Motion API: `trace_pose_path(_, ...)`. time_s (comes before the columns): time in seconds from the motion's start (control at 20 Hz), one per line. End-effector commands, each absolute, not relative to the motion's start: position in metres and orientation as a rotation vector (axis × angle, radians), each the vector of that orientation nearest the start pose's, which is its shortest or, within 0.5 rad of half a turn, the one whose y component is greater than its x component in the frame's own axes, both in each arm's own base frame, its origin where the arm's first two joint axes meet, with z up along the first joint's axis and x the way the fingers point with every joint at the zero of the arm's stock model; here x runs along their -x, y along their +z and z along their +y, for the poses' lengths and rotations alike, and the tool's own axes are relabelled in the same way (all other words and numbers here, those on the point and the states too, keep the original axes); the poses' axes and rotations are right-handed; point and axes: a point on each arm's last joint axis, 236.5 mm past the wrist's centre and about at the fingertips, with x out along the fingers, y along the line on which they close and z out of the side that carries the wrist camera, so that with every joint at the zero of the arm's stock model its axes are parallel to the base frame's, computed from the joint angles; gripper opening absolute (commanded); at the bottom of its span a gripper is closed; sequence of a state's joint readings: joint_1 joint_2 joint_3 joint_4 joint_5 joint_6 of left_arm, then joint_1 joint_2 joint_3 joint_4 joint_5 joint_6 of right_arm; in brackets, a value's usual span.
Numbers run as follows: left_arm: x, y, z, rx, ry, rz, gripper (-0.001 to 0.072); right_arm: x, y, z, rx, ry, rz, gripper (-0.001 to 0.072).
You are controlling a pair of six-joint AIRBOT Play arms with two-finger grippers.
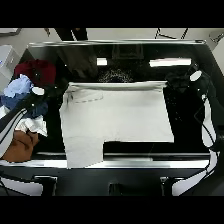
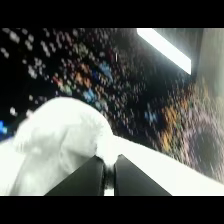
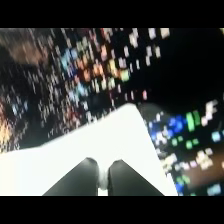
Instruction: Fold the clothes and pants, and hang the long-sleeved shirts on hangers.
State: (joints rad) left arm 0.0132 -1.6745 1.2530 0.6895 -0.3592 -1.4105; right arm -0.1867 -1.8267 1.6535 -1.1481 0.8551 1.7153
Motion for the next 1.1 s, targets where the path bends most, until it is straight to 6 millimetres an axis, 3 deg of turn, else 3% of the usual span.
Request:
trace_pose_path(0.0, -0.527, -0.014, -0.066, 0.747, -0.155, 0.922, 0.0026, -0.529, -0.016, -0.023, -0.632, -0.053, 1.167, 0.0045)
trace_pose_path(0.1, -0.472, -0.023, -0.062, 0.685, -0.236, 1.149, 0.0025, -0.485, -0.018, -0.036, -0.524, -0.041, 1.325, 0.0045)
trace_pose_path(0.2, -0.415, -0.048, -0.061, 0.647, -0.243, 1.397, 0.0026, -0.449, -0.039, -0.051, -0.439, -0.099, 1.477, 0.0045)
trace_pose_path(0.3, -0.384, -0.070, -0.069, 0.648, -0.239, 1.502, 0.0025, -0.433, -0.059, -0.047, -0.454, -0.099, 1.560, 0.0045)
trace_pose_path(0.4, -0.372, -0.079, -0.071, 0.657, -0.236, 1.539, 0.0026, -0.419, -0.070, -0.045, -0.457, -0.095, 1.630, 0.0044)
trace_pose_path(0.7, -0.392, -0.064, -0.056, 0.661, -0.221, 1.475, 0.0025, -0.411, -0.067, -0.048, -0.415, -0.079, 1.657, 0.0045)
trace_pose_path(0.9, -0.379, -0.091, -0.056, 0.669, -0.181, 1.559, 0.0028, -0.403, -0.081, -0.031, -0.485, -0.054, 1.709, 0.0049)
trace_pose_path(0.95, -0.378, -0.091, -0.056, 0.670, -0.183, 1.564, 0.0083, -0.400, -0.082, -0.028, -0.494, -0.046, 1.724, 0.0112)
trace_pose_path(1.0, -0.378, -0.086, -0.054, 0.671, -0.189, 1.565, 0.0265, -0.397, -0.078, -0.027, -0.500, -0.037, 1.739, 0.0271)
trace_pose_path(1.05, -0.377, -0.077, -0.051, 0.671, -0.202, 1.569, 0.0502, -0.391, -0.069, -0.029, -0.488, -0.014, 1.762, 0.0438)
